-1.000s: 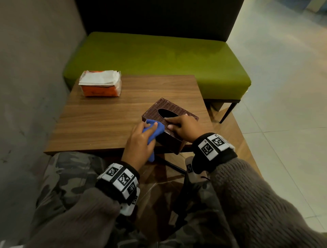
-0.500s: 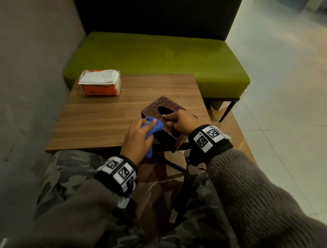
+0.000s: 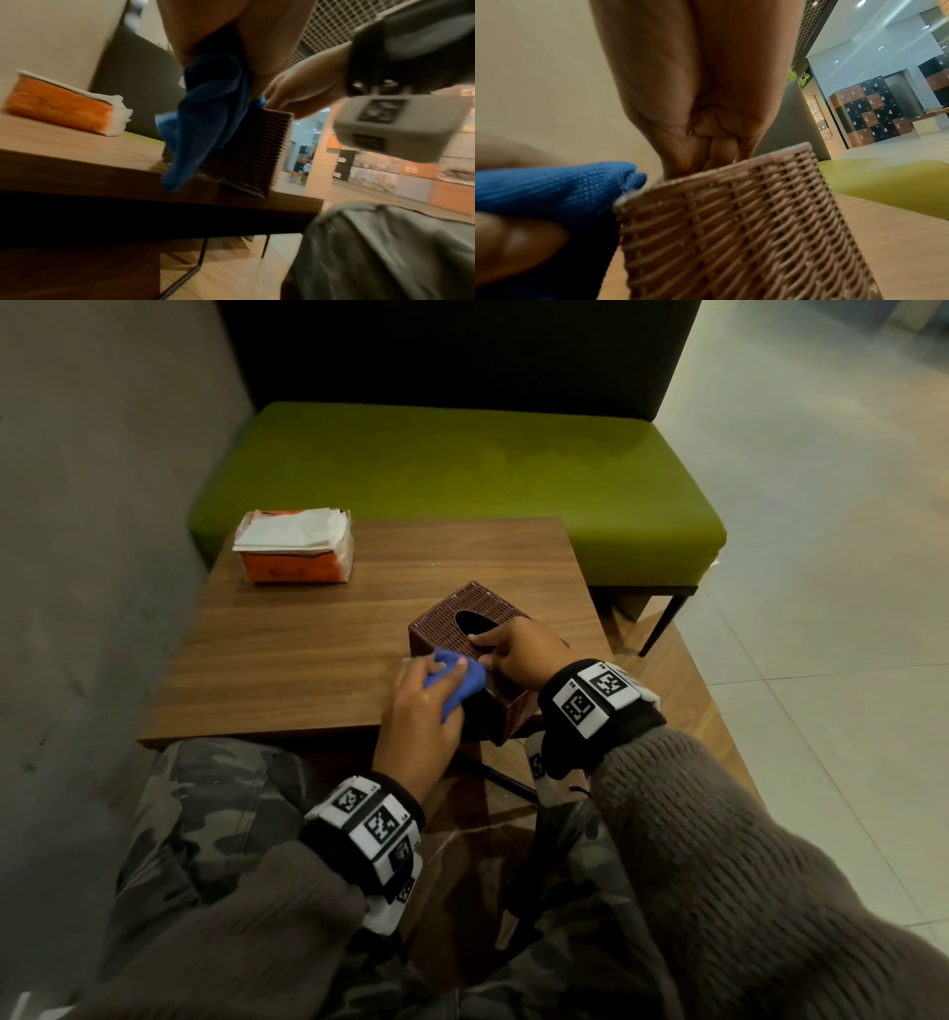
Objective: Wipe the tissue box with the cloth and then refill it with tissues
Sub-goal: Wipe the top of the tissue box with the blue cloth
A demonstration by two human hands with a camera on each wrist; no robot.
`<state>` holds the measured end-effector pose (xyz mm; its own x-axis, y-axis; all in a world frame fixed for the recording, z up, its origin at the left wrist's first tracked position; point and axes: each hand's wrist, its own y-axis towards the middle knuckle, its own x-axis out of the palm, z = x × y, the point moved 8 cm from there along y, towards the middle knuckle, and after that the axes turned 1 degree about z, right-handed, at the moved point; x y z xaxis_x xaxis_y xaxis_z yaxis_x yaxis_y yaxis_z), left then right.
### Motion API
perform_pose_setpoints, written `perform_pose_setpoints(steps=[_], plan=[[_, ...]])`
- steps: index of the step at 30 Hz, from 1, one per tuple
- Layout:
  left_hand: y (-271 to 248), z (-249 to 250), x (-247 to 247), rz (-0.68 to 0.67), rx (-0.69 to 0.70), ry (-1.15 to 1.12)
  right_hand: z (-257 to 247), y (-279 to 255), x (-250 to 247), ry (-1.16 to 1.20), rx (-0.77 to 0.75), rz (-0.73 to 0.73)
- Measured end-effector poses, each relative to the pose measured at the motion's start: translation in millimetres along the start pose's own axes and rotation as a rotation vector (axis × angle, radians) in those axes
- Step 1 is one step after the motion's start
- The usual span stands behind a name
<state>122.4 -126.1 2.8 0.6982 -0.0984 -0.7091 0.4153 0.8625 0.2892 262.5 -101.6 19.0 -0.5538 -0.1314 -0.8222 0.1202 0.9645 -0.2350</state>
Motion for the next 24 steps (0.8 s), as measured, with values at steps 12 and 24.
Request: perform_pose_setpoints(steps=[12,24], plan=[[-0.7,17.6,-4.8,-0.109,0.398,0.279,0.4,3.2,-0.2,0.016,-0.008,-0.010],[38.2,-25.9,-35.5,-0.082,0.074,0.187,-8.2,-2.1,-0.6,-0.103,-0.094,0.073]])
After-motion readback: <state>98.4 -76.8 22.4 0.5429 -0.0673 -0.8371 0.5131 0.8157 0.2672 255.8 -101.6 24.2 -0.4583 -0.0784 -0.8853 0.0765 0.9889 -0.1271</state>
